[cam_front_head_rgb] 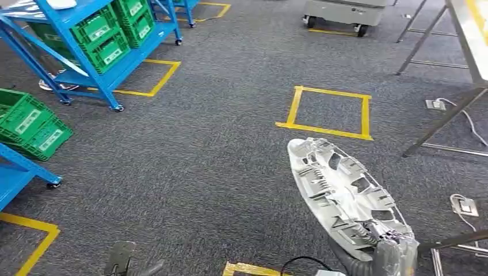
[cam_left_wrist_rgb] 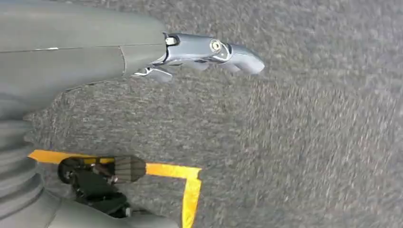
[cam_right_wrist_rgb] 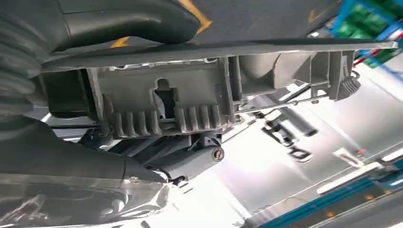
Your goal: Take the parts from the cabinet and place them on the table.
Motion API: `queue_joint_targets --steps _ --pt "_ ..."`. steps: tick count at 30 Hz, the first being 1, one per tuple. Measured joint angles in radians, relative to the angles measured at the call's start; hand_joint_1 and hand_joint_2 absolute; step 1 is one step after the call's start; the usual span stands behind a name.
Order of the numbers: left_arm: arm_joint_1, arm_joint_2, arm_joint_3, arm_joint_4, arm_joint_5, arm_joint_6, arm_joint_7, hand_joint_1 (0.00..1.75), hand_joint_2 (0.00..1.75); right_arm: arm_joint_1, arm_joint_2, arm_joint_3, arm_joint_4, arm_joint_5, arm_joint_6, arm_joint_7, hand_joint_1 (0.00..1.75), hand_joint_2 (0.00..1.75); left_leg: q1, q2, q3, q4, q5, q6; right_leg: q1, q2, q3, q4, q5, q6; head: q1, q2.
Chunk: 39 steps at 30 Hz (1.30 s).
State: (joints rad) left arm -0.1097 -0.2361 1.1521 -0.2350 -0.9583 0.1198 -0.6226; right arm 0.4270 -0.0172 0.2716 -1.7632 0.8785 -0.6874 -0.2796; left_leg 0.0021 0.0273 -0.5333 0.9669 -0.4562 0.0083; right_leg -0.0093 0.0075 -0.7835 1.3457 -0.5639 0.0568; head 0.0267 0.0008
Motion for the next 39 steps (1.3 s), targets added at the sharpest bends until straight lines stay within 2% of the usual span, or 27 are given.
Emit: queue_joint_targets --steps 1,3,4,5,7,9,10,12,13,17,18,19,20,21,22,23,24,26,27,28,29,31,33,34,36,37,39 --pt "0.000 0.000 0.000 0.000 0.001 0.000 0.000 0.00 1.75 0.003 0.000 -0.002 0.000 -0.001 0.000 0.001 1.75 1.75 0.000 0.013 0.002 0.000 -0.002 -0.003 -0.004 -0.002 0.016 -0.023 0.021 0.004 0.000 0.000" --pt "-0.001 0.000 0.000 0.000 0.001 0.000 0.000 0.00 1.75 0.011 0.000 -0.014 0.000 -0.004 0.000 0.001 1.75 1.75 0.004 0.037 0.012 0.001 -0.009 -0.014 -0.012 -0.022 0.116 -0.194 0.102 0.013 -0.001 0.000" --pt "-0.001 -0.001 0.000 0.000 0.000 0.000 0.000 0.00 1.75 0.014 0.000 -0.018 0.000 -0.005 0.000 -0.002 1.75 1.75 0.007 0.046 0.018 0.004 -0.015 -0.022 -0.015 -0.056 0.175 -0.287 0.129 0.021 0.000 0.000" --pt "-0.002 0.003 0.000 0.000 0.000 0.002 0.000 0.00 1.75 0.015 0.000 -0.024 0.000 -0.004 0.000 -0.010 1.75 1.75 0.003 0.054 0.019 0.004 -0.019 -0.031 -0.008 -0.069 0.180 -0.289 0.110 0.015 -0.001 0.000" --pt "-0.003 0.002 0.000 0.000 0.000 0.003 -0.002 0.00 1.75 0.024 0.009 -0.046 -0.019 0.004 -0.001 -0.044 1.75 1.75 -0.001 0.064 0.022 0.012 -0.025 -0.037 -0.008 -0.049 0.176 -0.298 0.119 -0.013 -0.006 0.000" --pt "-0.004 0.001 0.000 0.000 0.001 0.003 -0.002 0.00 1.75 0.033 0.019 -0.071 -0.039 0.013 -0.001 -0.071 1.75 1.75 0.001 0.080 0.023 0.011 -0.027 -0.041 -0.007 -0.029 0.168 -0.295 0.119 -0.027 -0.008 0.000" --pt "-0.006 0.001 0.000 0.000 0.001 0.003 -0.002 0.00 1.75 0.035 0.022 -0.081 -0.052 0.019 -0.001 -0.078 1.75 1.75 0.005 0.069 0.023 0.016 -0.038 -0.048 -0.007 -0.018 0.169 -0.297 0.121 -0.035 -0.010 0.000" --pt "-0.008 0.001 0.000 0.000 0.001 0.003 -0.002 0.00 1.75 0.038 0.026 -0.103 -0.090 0.039 -0.001 -0.089 1.75 1.75 0.006 0.000 -0.026 0.124 -0.111 -0.048 -0.007 -0.001 0.167 -0.298 0.124 -0.043 -0.013 0.000" --pt "-0.007 0.001 0.000 0.000 0.001 0.003 -0.002 0.00 1.75 0.038 0.028 -0.109 -0.098 0.044 -0.001 -0.093 1.75 1.75 0.005 -0.006 -0.047 0.167 -0.131 -0.047 -0.006 0.004 0.166 -0.298 0.124 -0.044 -0.015 0.000" --pt "-0.007 0.001 0.000 0.000 0.001 0.003 -0.002 0.00 1.75 0.038 0.029 -0.112 -0.104 0.047 -0.001 -0.095 1.75 1.75 0.004 -0.008 -0.057 0.189 -0.140 -0.047 -0.006 0.007 0.165 -0.298 0.125 -0.045 -0.017 0.000" --pt "-0.005 0.001 0.000 0.000 0.001 0.003 -0.002 0.00 1.75 0.038 0.031 -0.120 -0.117 0.053 -0.001 -0.103 1.75 1.75 0.004 -0.013 -0.099 0.267 -0.170 -0.044 -0.002 0.018 0.163 -0.298 0.126 -0.048 -0.018 0.000" --pt "-0.003 0.002 0.000 0.000 0.001 0.003 -0.002 0.00 1.75 0.044 0.033 -0.144 -0.153 0.066 -0.001 -0.116 1.75 1.75 -0.002 -0.021 -0.151 0.344 -0.172 -0.029 0.004 0.047 0.161 -0.297 0.128 -0.052 -0.019 0.000" --pt "-0.004 0.002 0.000 0.000 0.001 0.003 -0.002 0.00 1.75 0.046 0.035 -0.160 -0.179 0.069 -0.001 -0.121 1.75 1.75 -0.017 -0.030 -0.106 0.227 -0.074 -0.008 0.007 0.079 0.162 -0.298 0.129 -0.053 -0.019 0.000" --pt "-0.006 0.003 0.000 0.000 0.001 0.003 -0.002 0.00 1.75 0.048 0.039 -0.167 -0.192 0.070 -0.001 -0.127 1.75 1.75 -0.024 -0.057 -0.062 0.131 -0.023 0.001 0.005 0.091 0.163 -0.298 0.130 -0.054 -0.019 0.000" --pt "-0.006 0.006 0.000 0.000 0.004 0.004 -0.002 0.00 1.75 0.049 0.042 -0.174 -0.203 0.072 -0.001 -0.135 1.75 1.75 -0.027 -0.112 -0.034 0.068 0.001 0.009 0.002 0.098 0.161 -0.298 0.132 -0.053 -0.018 0.000" --pt "-0.006 0.006 0.000 0.000 0.005 0.005 -0.002 0.00 1.75 0.047 0.045 -0.178 -0.212 0.075 -0.001 -0.144 1.75 1.75 -0.021 -0.121 -0.020 0.031 -0.007 0.016 0.008 0.114 0.155 -0.293 0.133 -0.050 -0.020 0.000" --pt "-0.007 0.010 -0.001 0.000 0.005 0.006 -0.002 0.00 1.75 0.048 0.048 -0.182 -0.222 0.078 -0.001 -0.155 1.75 1.75 -0.023 -0.111 -0.020 0.028 -0.011 0.000 0.004 0.124 0.148 -0.294 0.138 -0.045 -0.020 0.000" --pt "-0.007 0.007 -0.001 0.000 0.005 0.007 -0.002 0.00 1.75 0.059 0.056 -0.200 -0.248 0.089 -0.001 -0.185 1.75 1.75 -0.025 -0.094 -0.019 0.023 -0.008 0.004 -0.001 0.149 0.144 -0.304 0.146 -0.031 -0.022 0.000" --pt "-0.009 0.007 -0.002 0.000 0.005 0.007 -0.002 0.00 1.75 0.066 0.064 -0.212 -0.267 0.091 -0.001 -0.207 1.75 1.75 -0.016 -0.078 -0.014 0.006 0.003 0.006 0.001 0.145 0.135 -0.297 0.144 -0.029 -0.020 0.000" --pt "-0.011 0.008 -0.003 0.000 0.005 0.008 -0.002 0.00 1.75 0.072 0.069 -0.223 -0.283 0.098 -0.001 -0.227 1.75 1.75 -0.018 -0.070 -0.011 0.002 0.006 0.009 0.010 0.080 0.125 -0.271 0.123 -0.029 -0.019 0.000" --pt "-0.010 0.008 -0.003 0.000 0.005 0.008 -0.002 0.00 1.75 0.069 0.073 -0.229 -0.294 0.108 -0.001 -0.243 1.75 1.75 -0.019 -0.057 -0.010 0.001 0.005 0.012 0.010 0.042 0.099 -0.217 0.086 -0.025 -0.018 0.000" --pt "-0.004 0.008 -0.003 0.000 0.005 0.008 -0.001 0.00 1.75 0.066 0.079 -0.240 -0.315 0.125 -0.001 -0.258 1.75 1.75 -0.021 -0.025 -0.008 0.001 0.003 0.014 0.007 0.010 0.030 -0.065 0.011 -0.016 -0.020 0.000" --pt "-0.004 0.008 -0.003 0.000 0.005 0.008 -0.001 0.00 1.75 0.069 0.084 -0.249 -0.331 0.134 -0.001 -0.264 1.75 1.75 -0.017 0.004 -0.007 0.002 0.001 0.012 0.003 0.000 0.005 -0.005 0.003 -0.006 -0.019 0.000" --pt "-0.004 0.008 -0.003 0.000 0.005 0.008 0.000 0.00 1.75 0.069 0.088 -0.254 -0.336 0.152 -0.001 -0.265 1.75 1.75 -0.015 0.018 -0.006 0.002 -0.001 0.008 0.000 -0.003 0.030 -0.047 0.032 -0.002 -0.018 0.000" --pt "-0.006 0.008 -0.004 0.000 0.005 0.008 0.000 0.00 1.75 0.075 0.092 -0.263 -0.344 0.181 -0.001 -0.268 1.75 1.75 -0.010 0.039 0.001 0.004 -0.007 -0.001 -0.005 -0.031 0.132 -0.219 0.105 0.006 -0.019 0.000" --pt "-0.006 0.009 -0.004 0.000 0.005 0.008 0.000 0.00 1.75 0.077 0.094 -0.267 -0.348 0.190 -0.001 -0.269 1.75 1.75 -0.014 0.048 0.006 0.010 -0.013 -0.011 -0.005 -0.080 0.178 -0.301 0.111 0.013 -0.017 0.000" --pt "-0.007 0.010 -0.005 0.000 0.005 0.008 0.000 0.00 1.75 0.077 0.101 -0.269 -0.353 0.198 -0.001 -0.269 1.75 1.75 -0.019 0.061 0.007 0.016 -0.022 -0.019 -0.003 -0.059 0.183 -0.302 0.114 -0.014 -0.023 0.000"
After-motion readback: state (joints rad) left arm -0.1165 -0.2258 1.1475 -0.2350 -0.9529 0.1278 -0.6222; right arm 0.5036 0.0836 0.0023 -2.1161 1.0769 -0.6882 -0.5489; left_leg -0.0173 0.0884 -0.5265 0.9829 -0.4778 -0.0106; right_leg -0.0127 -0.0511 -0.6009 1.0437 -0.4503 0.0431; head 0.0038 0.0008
